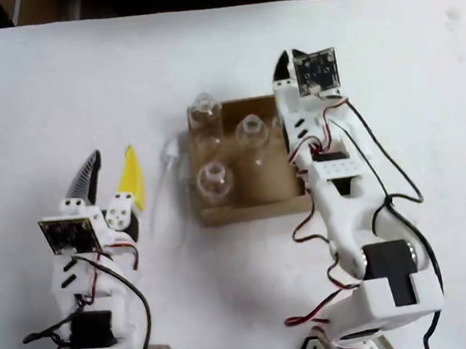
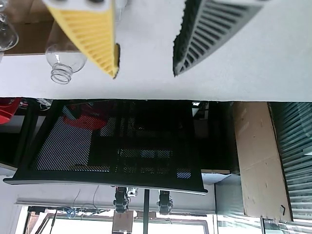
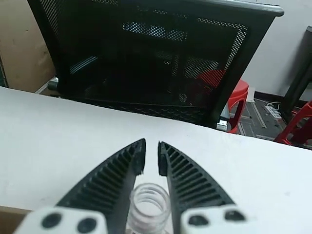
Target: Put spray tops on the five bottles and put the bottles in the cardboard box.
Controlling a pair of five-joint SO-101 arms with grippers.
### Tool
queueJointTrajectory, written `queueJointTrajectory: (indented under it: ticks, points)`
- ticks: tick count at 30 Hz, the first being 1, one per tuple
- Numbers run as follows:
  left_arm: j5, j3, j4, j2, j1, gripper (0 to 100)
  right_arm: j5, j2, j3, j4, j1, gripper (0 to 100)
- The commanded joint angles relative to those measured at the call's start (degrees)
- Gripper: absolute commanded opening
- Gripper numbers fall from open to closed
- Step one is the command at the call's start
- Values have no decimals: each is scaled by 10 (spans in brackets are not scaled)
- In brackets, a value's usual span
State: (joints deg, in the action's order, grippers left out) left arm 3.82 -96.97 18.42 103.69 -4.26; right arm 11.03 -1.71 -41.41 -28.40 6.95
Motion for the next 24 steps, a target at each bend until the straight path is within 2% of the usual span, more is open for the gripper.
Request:
queueJointTrajectory:
  ticks: [1, 24]
  points:
    - [-8, 0, 1, 10, -2, 166, 12, -1, 27, -15, 15, 16]
    - [-8, 0, 1, 10, -2, 166, 15, -21, 26, -47, 15, 20]
